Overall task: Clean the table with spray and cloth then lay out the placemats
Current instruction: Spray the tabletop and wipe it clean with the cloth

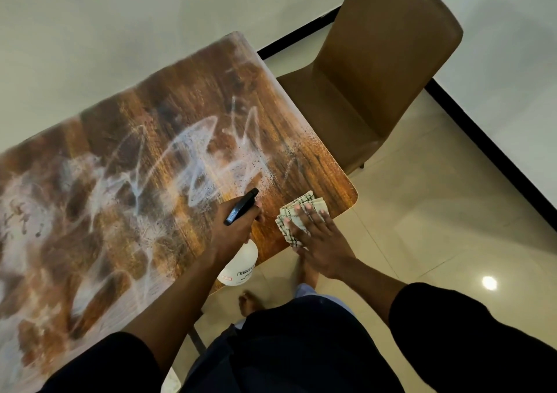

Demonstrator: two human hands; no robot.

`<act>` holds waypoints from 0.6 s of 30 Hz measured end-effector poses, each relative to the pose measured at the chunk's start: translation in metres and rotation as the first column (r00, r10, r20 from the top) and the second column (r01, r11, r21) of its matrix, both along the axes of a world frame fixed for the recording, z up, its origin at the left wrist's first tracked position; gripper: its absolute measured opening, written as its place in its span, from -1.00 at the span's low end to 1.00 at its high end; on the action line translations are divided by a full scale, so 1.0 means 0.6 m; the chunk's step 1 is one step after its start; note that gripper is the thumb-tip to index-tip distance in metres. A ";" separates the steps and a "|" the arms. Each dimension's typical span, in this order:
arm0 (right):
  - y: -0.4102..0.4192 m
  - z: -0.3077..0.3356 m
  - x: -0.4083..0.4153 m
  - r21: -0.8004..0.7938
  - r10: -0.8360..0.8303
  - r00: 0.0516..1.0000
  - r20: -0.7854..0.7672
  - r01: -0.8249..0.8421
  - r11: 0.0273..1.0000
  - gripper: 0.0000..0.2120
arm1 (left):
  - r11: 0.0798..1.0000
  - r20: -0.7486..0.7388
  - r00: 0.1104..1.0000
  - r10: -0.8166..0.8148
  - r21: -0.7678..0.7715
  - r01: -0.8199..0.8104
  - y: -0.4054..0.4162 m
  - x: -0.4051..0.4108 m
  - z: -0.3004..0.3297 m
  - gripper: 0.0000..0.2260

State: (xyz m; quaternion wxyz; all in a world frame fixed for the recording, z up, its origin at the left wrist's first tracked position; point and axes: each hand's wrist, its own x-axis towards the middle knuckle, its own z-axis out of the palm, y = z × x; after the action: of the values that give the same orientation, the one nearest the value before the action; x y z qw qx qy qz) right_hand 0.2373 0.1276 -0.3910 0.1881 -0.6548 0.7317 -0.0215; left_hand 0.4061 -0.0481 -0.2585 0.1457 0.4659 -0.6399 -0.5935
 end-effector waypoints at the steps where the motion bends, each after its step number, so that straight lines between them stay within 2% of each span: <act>1: 0.002 -0.002 -0.014 0.008 -0.033 0.999 0.000 0.033 0.999 -0.34 | 1.000 0.012 1.000 0.003 0.004 -0.003 0.000 0.001 -0.003 -0.86; 6: -0.008 -0.004 -0.107 0.051 -0.358 0.932 -0.060 0.361 0.931 -0.22 | 1.000 0.042 0.999 0.003 -0.026 -0.002 0.002 0.008 -0.008 -0.82; 12: -0.029 -0.007 -0.097 0.008 -0.406 0.906 -0.122 0.410 0.912 -0.31 | 0.996 0.023 0.996 0.087 -0.011 -0.087 0.014 0.035 -0.002 -0.90; 15: -0.040 -0.001 -0.048 0.031 -0.335 0.939 -0.084 0.338 0.941 -0.30 | 0.993 0.016 0.993 0.121 0.001 -0.121 0.018 0.059 -0.001 -0.90; 18: -0.053 0.000 0.027 0.023 -0.119 0.992 -0.028 0.120 0.993 -0.31 | 0.986 0.026 0.986 0.164 0.002 -0.164 0.022 0.085 0.000 -0.91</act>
State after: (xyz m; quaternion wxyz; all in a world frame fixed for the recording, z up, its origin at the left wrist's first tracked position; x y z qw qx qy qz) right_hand 0.2535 0.0956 -0.3912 0.1846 -0.6078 0.7722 -0.0149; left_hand 0.4570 -0.0349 -0.2587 0.1849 0.5250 -0.5999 -0.5747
